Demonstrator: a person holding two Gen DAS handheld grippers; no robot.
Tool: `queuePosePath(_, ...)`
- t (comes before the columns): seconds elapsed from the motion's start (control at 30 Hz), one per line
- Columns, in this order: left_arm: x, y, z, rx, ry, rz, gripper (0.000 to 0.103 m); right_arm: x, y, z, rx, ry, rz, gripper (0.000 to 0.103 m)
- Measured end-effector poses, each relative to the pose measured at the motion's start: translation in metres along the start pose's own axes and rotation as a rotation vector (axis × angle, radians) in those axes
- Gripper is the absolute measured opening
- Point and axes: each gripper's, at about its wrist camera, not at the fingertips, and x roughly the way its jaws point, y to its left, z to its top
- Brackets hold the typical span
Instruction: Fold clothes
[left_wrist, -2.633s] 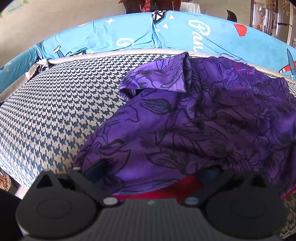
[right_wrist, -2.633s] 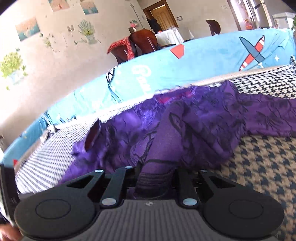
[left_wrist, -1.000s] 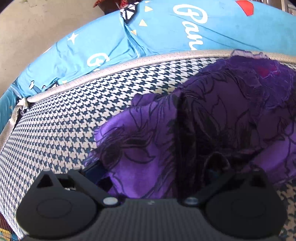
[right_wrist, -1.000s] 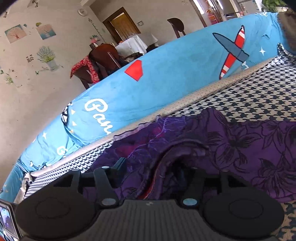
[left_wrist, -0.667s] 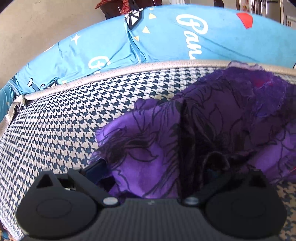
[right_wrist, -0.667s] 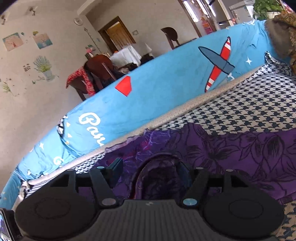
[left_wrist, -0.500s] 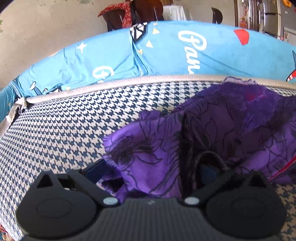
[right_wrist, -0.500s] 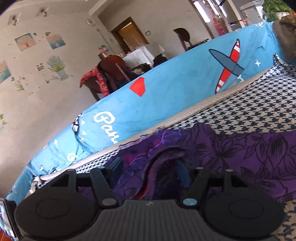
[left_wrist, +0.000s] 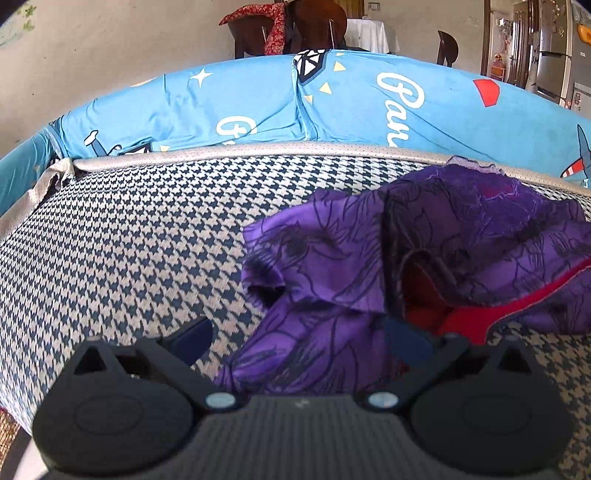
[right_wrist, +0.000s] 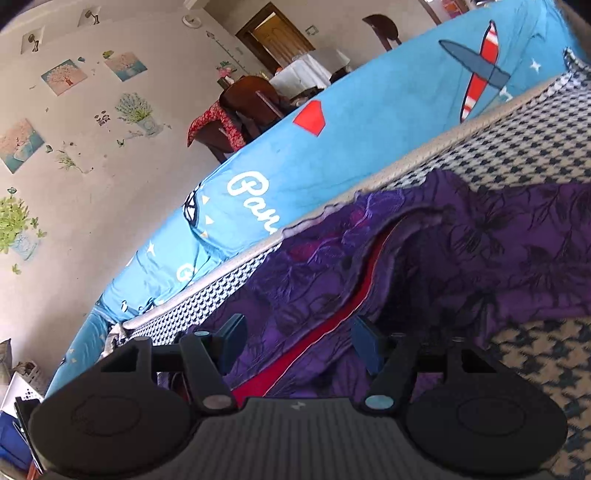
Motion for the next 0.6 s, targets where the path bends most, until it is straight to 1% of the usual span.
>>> queuePosePath(0.13,-0.001,-0.001,-0.015,0.027,0.028,0.033,0.103,0.011,0.0,-0.005,0.03,0.036,0.002,0.064)
queuePosePath(0.37,0.003,0.005,-0.033,0.016,0.075,0.044,0.103,0.027,-0.011,-0.01,0.139,0.079,-0.012,0.064)
queuePosePath(0.6,0.003,0.007,-0.042,0.018,0.094,0.05,0.103,0.049,-0.008,-0.017,0.185,0.111,-0.013,0.064)
